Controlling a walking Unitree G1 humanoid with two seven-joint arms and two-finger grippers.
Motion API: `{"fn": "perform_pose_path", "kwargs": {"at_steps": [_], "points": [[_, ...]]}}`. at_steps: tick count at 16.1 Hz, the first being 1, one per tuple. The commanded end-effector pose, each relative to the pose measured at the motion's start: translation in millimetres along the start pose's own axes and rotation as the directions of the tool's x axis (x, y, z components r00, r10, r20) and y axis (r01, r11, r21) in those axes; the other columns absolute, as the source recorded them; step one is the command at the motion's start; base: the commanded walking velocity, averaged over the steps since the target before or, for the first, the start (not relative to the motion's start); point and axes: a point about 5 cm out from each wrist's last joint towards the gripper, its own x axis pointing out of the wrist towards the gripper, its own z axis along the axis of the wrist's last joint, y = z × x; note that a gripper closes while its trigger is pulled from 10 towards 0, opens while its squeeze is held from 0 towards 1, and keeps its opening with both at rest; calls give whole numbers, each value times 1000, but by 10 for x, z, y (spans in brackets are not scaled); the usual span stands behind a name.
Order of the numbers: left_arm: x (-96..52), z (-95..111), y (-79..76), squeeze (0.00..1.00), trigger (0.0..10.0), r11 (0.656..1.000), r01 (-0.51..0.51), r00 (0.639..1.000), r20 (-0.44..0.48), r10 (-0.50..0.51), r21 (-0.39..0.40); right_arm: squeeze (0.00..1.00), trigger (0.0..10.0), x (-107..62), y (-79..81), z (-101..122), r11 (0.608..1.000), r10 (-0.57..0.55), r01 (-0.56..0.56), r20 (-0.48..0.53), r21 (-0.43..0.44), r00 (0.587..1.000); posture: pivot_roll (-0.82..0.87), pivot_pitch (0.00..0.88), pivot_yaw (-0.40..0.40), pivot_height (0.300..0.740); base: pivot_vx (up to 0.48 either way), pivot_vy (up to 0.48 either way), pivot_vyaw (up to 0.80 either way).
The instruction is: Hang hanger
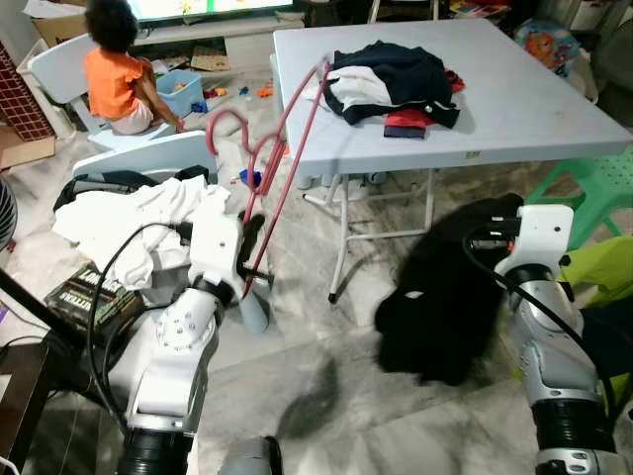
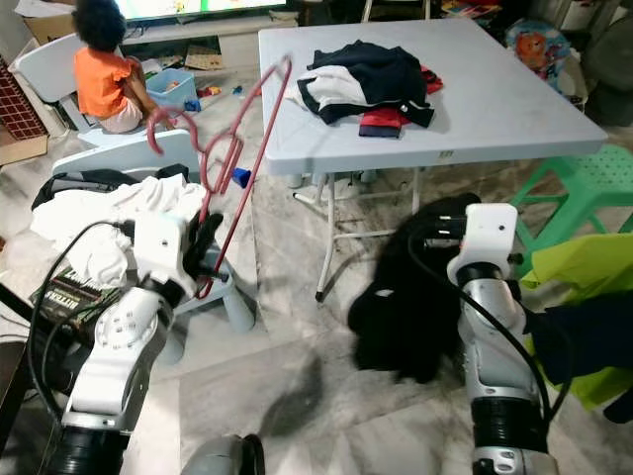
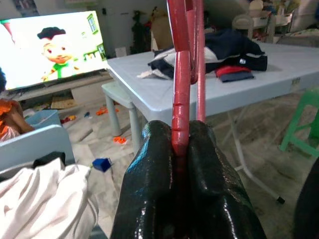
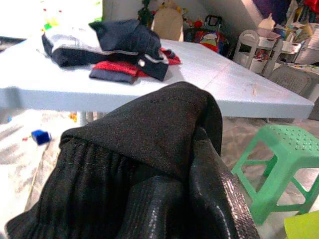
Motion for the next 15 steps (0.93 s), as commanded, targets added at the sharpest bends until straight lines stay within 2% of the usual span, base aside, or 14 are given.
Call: {"fn": "perform_pose_path", "kwargs": {"at_steps": [1,4,10,12,15], "points": [[25,66,44,0,10000,1000,-19,1000,20,19,-2,0,10000,50,0,159,1000,-4,4,60,-3,998,-22,0,26,740,296,0,-800],[27,73,57,0,10000,1000,-24,999,24,24,0,0,10000,63,-14,177,1000,-11,11,71,-1,997,-21,0,25,740,351,0,-633],[45,91,37,0,10000,1000,-19,999,31,20,-14,0,10000,79,-9,185,1000,-15,16,85,-14,996,-20,0,23,740,480,0,0],[50,108,34,0,10000,1000,-18,999,39,19,-14,0,10000,99,-15,228,997,-26,33,107,-70,994,-19,0,22,740,480,0,0],[41,126,46,0,10000,1000,-27,999,46,27,-8,0,10000,109,-13,258,998,-27,34,121,-54,992,-17,0,23,740,480,0,0]]}}
